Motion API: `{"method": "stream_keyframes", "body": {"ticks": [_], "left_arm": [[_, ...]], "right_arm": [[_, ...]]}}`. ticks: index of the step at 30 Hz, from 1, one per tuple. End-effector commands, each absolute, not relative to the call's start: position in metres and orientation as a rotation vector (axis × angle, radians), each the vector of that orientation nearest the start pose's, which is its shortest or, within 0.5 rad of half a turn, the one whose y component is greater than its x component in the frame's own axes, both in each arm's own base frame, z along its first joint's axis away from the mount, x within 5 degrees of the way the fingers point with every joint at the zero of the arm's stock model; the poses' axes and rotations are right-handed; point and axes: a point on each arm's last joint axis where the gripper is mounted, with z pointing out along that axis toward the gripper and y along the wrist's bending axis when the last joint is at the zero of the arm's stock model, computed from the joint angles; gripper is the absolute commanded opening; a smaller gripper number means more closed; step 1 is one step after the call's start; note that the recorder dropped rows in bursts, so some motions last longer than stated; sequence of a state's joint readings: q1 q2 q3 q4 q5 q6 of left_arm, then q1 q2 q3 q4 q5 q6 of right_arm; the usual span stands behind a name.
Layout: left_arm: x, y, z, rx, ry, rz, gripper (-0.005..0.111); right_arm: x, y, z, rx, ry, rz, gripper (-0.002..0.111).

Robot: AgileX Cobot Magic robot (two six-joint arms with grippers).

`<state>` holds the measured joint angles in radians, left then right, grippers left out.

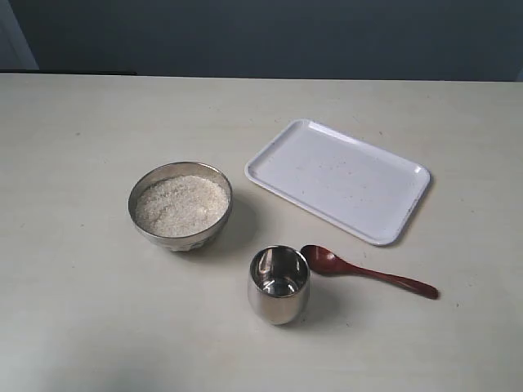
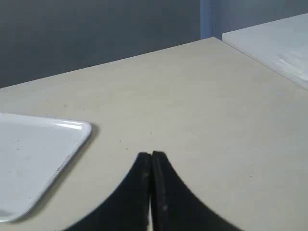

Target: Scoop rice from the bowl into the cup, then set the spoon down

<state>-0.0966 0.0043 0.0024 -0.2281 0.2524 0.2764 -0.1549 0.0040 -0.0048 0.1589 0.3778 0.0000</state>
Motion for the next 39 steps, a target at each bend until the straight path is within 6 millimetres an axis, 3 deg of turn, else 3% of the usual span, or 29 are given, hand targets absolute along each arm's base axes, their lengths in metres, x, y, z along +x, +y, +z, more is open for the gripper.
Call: {"method": "stream_keyframes", "body": {"ticks": [1, 6, 12, 18, 23, 26, 27, 28, 29, 30, 34, 36, 39], "left_arm": [[0.055, -0.01, 0.192, 0.174, 1.71, -0.081, 0.001], [0.055, -0.01, 0.192, 0.174, 1.71, -0.081, 0.001], [0.055, -0.01, 0.192, 0.174, 1.71, -0.081, 0.001], [0.055, -0.01, 0.192, 0.174, 1.71, -0.081, 0.001], [0.055, -0.01, 0.192, 0.174, 1.71, -0.081, 0.001], [0.055, -0.01, 0.192, 0.174, 1.71, -0.081, 0.001], [0.055, -0.01, 0.192, 0.174, 1.71, -0.081, 0.001], [0.055, -0.01, 0.192, 0.174, 1.71, -0.081, 0.001], [0.055, -0.01, 0.192, 0.174, 1.71, -0.081, 0.001], [0.055, -0.01, 0.192, 0.174, 1.71, -0.081, 0.001], [0.055, -0.01, 0.192, 0.174, 1.71, -0.081, 0.001], [0.055, -0.01, 0.192, 0.174, 1.71, -0.081, 0.001], [0.055, -0.01, 0.192, 0.174, 1.71, -0.081, 0.001]], "right_arm": [[0.053, -0.003, 0.18, 0.245, 1.832, 0.045, 0.0], [0.056, -0.006, 0.195, 0.239, 1.67, 0.021, 0.0], [0.055, -0.01, 0.215, 0.47, 1.39, 0.252, 0.0], [0.052, -0.015, 0.225, 0.508, 1.253, 0.247, 0.0], [0.054, -0.013, 0.219, 0.603, 1.299, 0.373, 0.0], [0.056, -0.005, 0.21, 0.732, 1.366, 0.596, 0.0], [0.056, -0.003, 0.209, 0.732, 1.385, 0.612, 0.0], [0.056, 0.002, 0.213, 0.616, 1.468, 0.565, 0.0], [0.054, 0.006, 0.218, 0.535, 1.5, 0.531, 0.0], [0.048, 0.014, 0.241, 0.319, 1.538, 0.45, 0.0], [0.047, 0.026, 0.302, -0.03, 1.569, 0.303, 0.0], [0.071, 0.027, 0.343, -0.236, 1.658, 0.191, 0.0], [0.131, 0.021, 0.406, -0.499, 1.86, 0.116, 0.0]]}}
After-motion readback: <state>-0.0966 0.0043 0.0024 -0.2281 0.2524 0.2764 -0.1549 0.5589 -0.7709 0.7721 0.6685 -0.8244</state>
